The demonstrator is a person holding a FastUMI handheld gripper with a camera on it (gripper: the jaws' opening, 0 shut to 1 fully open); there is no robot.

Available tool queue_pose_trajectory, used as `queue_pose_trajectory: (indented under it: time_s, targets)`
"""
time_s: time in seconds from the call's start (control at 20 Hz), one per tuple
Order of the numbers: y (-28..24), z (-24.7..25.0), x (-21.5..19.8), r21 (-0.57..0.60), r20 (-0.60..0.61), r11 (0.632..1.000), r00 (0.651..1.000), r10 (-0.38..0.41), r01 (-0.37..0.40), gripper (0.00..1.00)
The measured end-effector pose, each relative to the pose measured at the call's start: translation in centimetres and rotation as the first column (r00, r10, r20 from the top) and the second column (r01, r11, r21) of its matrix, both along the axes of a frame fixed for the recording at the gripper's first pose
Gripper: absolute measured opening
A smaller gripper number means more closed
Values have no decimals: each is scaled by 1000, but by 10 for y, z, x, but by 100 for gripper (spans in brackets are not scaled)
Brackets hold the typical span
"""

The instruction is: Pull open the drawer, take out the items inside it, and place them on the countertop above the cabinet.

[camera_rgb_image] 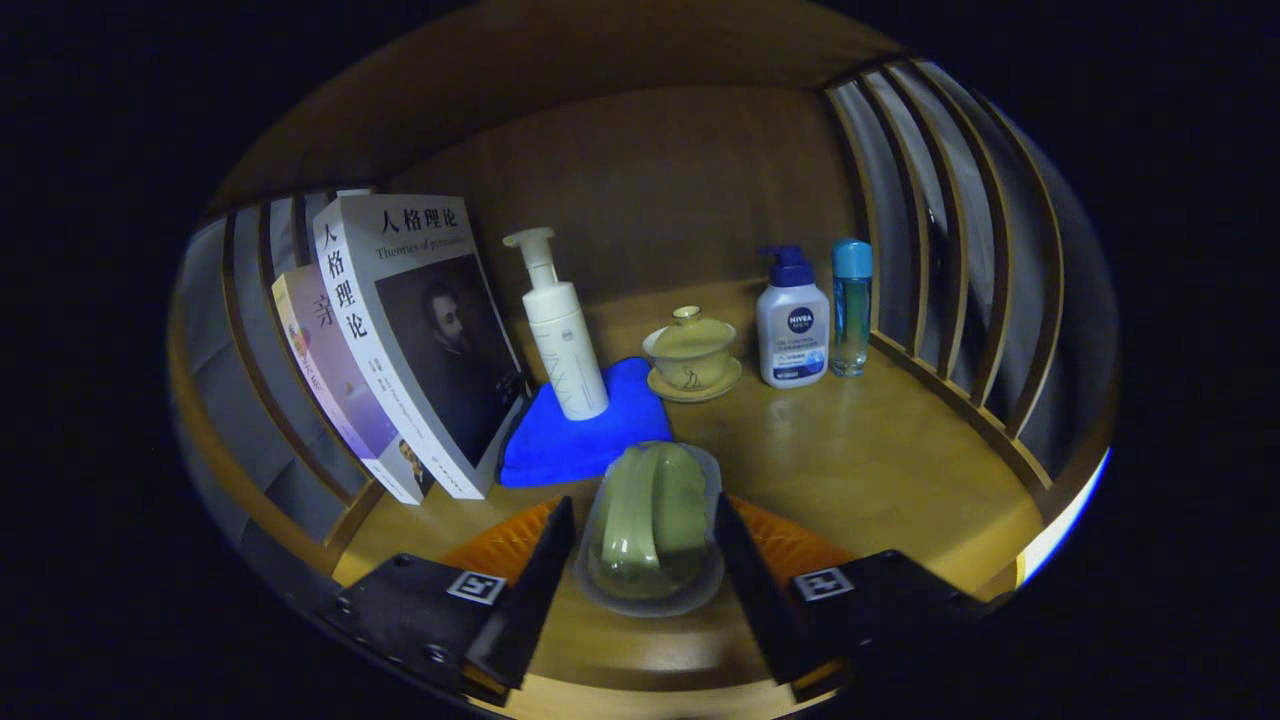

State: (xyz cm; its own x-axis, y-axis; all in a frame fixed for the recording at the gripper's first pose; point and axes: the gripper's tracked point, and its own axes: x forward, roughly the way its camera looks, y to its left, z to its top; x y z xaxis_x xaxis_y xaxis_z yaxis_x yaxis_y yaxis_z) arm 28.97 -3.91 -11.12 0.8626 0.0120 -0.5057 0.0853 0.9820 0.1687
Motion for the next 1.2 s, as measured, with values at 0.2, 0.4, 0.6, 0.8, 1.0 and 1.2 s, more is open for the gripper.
queue_pose_trajectory:
  time_s: [0.2,0.4,0.6,0.8,1.0,1.2]
  targets:
    - [-5,32,-26,-50,143,999,990,3,4,98]
    - [7,76,-75,-66,315,997,948,53,-34,98]
    - [4,91,-130,-133,429,991,902,49,9,98]
    - [2,87,-179,-146,465,989,885,38,34,98]
    - [-2,79,-228,-193,498,979,866,39,67,98]
    - [-2,62,-266,-195,488,979,872,47,57,98]
